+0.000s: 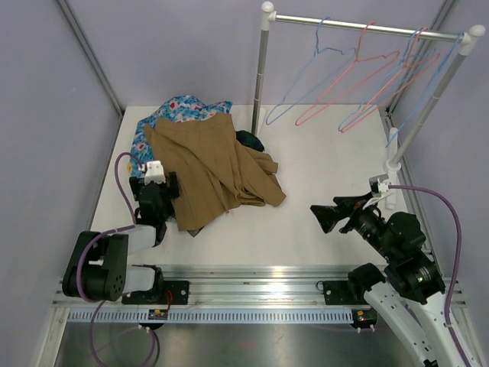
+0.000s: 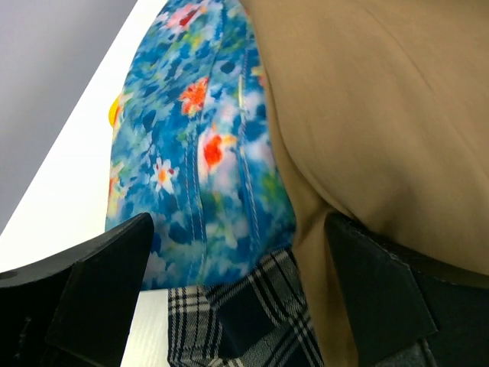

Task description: Remove the skirt from the hanger

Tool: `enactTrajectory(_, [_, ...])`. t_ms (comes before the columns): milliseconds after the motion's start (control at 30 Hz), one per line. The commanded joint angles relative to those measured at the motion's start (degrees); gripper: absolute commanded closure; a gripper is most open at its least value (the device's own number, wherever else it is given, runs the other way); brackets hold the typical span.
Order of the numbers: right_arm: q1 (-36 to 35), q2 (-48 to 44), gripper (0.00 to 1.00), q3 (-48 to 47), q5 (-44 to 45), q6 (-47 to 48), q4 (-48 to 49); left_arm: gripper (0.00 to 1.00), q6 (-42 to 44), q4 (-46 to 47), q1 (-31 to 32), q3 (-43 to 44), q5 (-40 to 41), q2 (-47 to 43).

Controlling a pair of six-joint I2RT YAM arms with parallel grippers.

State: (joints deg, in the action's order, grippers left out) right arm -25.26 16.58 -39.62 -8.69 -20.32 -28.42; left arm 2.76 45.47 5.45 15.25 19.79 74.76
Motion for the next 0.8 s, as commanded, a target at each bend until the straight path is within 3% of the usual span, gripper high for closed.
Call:
enactTrajectory(0, [-0.5, 2.05, 0.01, 0.24, -3.53, 1.94, 3.9, 0.01, 1.71, 12.18, 1.4, -2.5, -1.78, -1.9])
enactTrajectory(133, [-0.5, 3.28, 0.01, 0.42, -3.0, 2.65, 4.08, 0.01, 3.82, 17.71, 4.03, -6.36, 0.59, -3.3])
enactTrajectory(233, [-0.5, 3.72, 0.01, 0.59, -2.65, 3.09, 4.08, 0.01, 6.54, 28.67, 5.79, -13.64, -2.46, -3.83])
enactTrajectory(267, [-0.58, 3.81, 0.0, 0.59, -2.91, 3.18, 4.17, 0.01, 7.6, 37.15, 6.67, -15.06, -2.74, -2.7])
enactTrajectory(367, [-0.5, 2.68, 0.0, 1.9, -2.65, 2.74, 6.0, 0.01, 12.79, 50.09, 12.56, -19.9, 2.95, 3.86])
enactTrajectory(400, [-0.5, 2.32, 0.0, 2.26, -2.48, 2.56, 6.45, 0.01, 12.62, 49.98, 13.26, -18.95, 6.02, 4.16])
enactTrajectory(700, [-0.58, 4.51, 0.01, 2.79, 0.33, 1.68, 5.57, 0.01, 11.82, 49.98, 13.44, -18.59, 8.24, 4.87])
enactTrajectory(767, [-0.58, 6.0, 0.01, 2.96, 1.3, 1.77, 6.01, 0.01, 8.69, 50.06, 10.57, -17.45, 9.21, 5.91])
